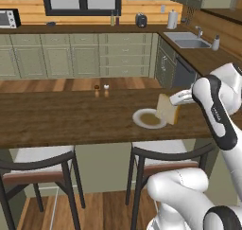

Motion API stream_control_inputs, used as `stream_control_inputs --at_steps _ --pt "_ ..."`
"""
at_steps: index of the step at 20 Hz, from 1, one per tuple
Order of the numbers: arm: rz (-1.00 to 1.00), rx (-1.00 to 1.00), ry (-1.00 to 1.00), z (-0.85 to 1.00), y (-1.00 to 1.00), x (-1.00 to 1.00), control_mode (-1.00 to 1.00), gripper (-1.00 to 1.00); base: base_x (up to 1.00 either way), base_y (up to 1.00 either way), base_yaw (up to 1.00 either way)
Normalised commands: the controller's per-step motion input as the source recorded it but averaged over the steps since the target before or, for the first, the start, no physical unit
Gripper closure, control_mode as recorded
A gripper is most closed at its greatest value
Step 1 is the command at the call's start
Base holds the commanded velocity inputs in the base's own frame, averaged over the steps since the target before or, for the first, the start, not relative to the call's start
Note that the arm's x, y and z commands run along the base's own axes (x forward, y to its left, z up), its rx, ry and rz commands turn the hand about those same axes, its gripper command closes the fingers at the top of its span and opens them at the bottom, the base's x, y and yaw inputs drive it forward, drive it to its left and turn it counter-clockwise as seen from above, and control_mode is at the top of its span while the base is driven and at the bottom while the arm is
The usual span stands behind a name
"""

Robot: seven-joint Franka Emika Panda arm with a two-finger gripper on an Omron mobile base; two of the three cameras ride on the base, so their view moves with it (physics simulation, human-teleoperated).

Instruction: Start the toaster. Once the lever pops up, take the bread to the plate on the dining counter.

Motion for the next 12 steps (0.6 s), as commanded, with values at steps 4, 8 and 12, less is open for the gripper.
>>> stream_control_inputs --at_steps 4,8,12 --pt "0.0 0.0 0.0 -0.51 0.0 0.89 -1.0 1.0 0.0 0.0 0.0" --pt "0.0 0.0 0.0 -0.54 -0.02 0.71 -1.0 1.0 0.0 0.0 0.0" --pt "0.0 0.01 0.0 -0.49 -0.12 0.65 -1.0 1.0 0.0 0.0 0.0"
